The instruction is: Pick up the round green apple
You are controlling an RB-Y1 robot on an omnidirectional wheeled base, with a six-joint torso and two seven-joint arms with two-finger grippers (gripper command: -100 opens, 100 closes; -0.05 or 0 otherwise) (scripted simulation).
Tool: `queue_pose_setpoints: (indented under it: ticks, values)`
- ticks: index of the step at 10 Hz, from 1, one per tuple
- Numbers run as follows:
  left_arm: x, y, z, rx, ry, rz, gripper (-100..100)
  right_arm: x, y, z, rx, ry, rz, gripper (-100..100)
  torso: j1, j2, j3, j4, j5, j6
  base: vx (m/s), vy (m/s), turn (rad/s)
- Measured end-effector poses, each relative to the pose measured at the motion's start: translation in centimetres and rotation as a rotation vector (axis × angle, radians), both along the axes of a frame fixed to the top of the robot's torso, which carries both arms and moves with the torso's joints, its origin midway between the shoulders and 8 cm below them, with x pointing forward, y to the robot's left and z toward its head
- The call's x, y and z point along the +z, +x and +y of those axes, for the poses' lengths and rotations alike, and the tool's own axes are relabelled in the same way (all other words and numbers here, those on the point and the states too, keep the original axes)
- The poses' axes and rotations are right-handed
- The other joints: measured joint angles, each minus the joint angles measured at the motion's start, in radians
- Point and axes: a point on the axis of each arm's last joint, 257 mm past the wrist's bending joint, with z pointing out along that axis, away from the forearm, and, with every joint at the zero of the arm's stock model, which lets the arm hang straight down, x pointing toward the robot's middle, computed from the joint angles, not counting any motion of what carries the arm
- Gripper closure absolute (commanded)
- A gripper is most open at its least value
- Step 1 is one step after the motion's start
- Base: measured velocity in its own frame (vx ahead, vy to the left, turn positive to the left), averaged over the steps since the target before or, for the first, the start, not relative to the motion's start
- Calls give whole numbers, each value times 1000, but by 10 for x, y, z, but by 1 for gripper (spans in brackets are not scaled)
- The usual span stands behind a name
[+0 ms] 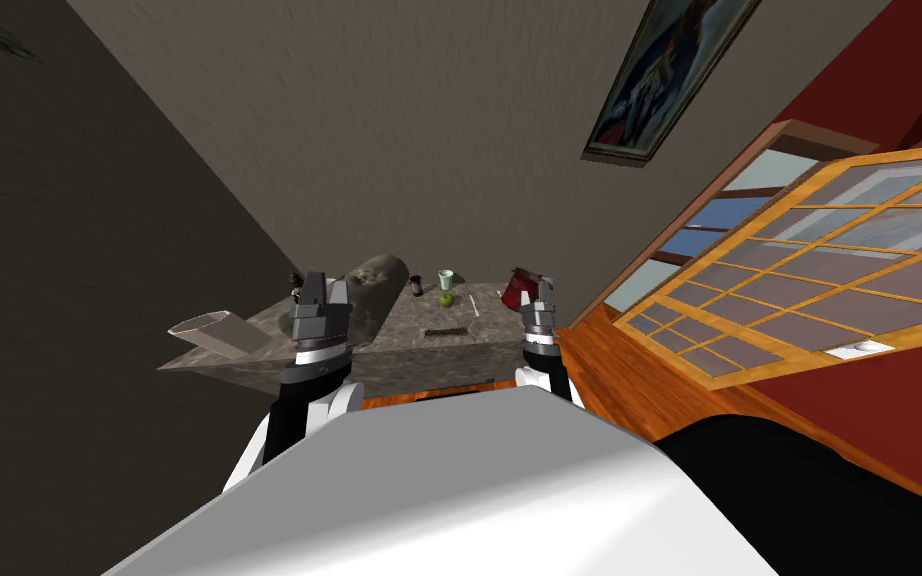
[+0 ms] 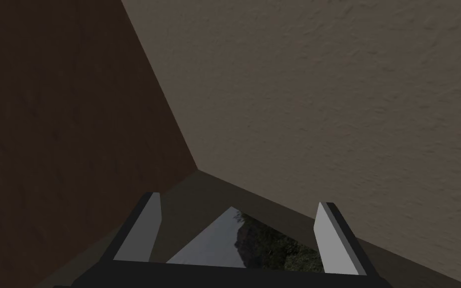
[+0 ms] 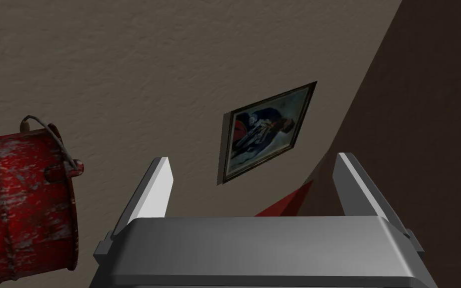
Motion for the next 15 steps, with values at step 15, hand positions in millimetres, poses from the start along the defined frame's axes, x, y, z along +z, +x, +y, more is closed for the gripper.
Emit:
queue_pose_setpoints:
  ticks: [15]
  values:
    - [0, 0, 0, 0, 0, 0, 0, -106, 37, -13, -11, -661, 301, -100, 2, 2, 1, 1, 0, 0, -37, 27, 160]
